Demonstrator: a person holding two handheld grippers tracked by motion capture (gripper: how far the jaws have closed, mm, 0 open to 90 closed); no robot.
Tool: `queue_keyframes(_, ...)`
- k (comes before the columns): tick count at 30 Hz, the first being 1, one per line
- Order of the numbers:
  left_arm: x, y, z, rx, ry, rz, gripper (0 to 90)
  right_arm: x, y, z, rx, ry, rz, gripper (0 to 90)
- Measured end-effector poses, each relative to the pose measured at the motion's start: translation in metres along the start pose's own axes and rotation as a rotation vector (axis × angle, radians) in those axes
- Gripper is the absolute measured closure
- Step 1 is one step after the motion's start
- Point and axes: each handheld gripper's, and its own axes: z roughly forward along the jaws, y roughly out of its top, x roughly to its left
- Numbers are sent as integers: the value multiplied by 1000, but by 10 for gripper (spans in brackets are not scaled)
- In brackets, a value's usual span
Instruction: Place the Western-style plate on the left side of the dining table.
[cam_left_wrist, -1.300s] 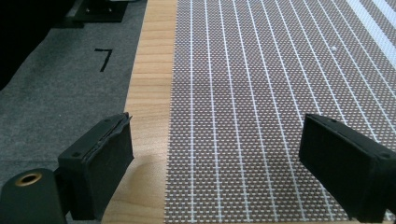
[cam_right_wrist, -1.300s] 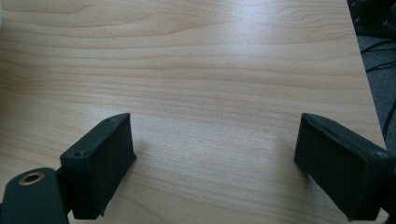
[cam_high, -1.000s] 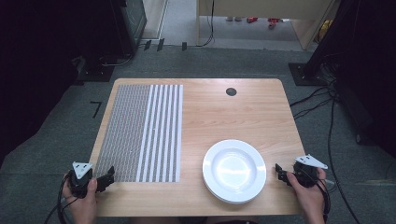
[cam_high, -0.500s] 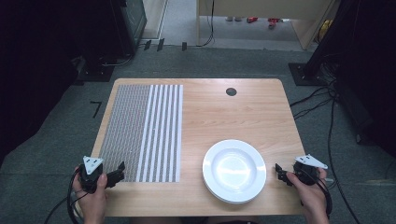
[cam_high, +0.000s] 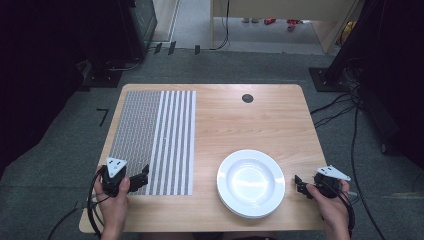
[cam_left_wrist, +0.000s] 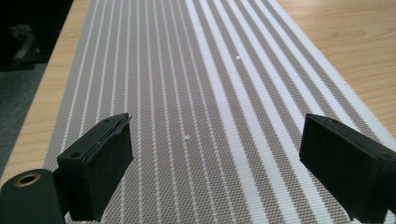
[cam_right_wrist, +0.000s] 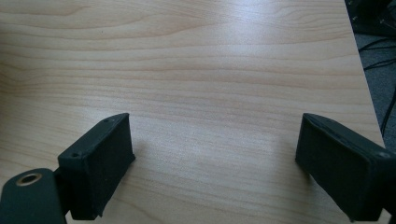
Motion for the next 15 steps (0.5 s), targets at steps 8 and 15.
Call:
queue_keyframes(8, -11, 9, 11, 1, -25, 0, 97, 0, 0, 0, 0, -1, 1, 109)
queue_keyframes(15, -30, 21, 18, -20, -64, 14, 97, 1, 0, 0, 0, -4, 5, 109)
